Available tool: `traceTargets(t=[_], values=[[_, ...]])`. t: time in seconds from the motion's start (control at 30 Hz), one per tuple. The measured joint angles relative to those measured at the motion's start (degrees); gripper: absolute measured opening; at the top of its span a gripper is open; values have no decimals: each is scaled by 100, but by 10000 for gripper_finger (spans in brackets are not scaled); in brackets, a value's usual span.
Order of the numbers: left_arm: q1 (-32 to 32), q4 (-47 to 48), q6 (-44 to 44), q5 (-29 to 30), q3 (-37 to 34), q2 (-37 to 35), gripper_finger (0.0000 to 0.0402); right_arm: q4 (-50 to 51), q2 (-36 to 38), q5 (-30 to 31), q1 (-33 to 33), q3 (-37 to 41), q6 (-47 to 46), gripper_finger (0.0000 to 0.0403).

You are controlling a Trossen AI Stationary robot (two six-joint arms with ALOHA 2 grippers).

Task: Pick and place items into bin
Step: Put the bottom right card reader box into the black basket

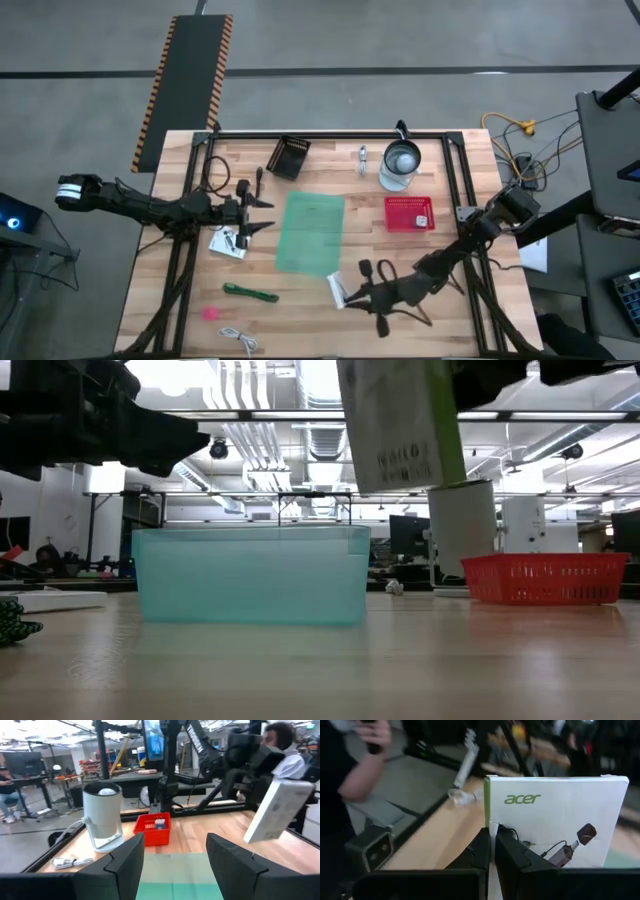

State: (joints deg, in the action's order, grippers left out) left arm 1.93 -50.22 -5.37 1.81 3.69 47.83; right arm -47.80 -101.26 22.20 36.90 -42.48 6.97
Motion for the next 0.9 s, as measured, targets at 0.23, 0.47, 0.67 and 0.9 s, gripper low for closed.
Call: traceTargets(t=[0.23,0.47,0.67,0.9], values=[[-2,-266,-2,-263,-12,99,199,-933,-14,-699,-274,569,681,8],[-7,-506,-442,-1521,-5,397,199,-1291,-13,-922,-520,490,1553,8],[-4,-786,-1272,-2874,28,815,199,-1128,146,-901,-564,240,2151,8],[-4,-953,-1260,-2975,466,1342,199,-971,134,-905,-839,247,2378,8]])
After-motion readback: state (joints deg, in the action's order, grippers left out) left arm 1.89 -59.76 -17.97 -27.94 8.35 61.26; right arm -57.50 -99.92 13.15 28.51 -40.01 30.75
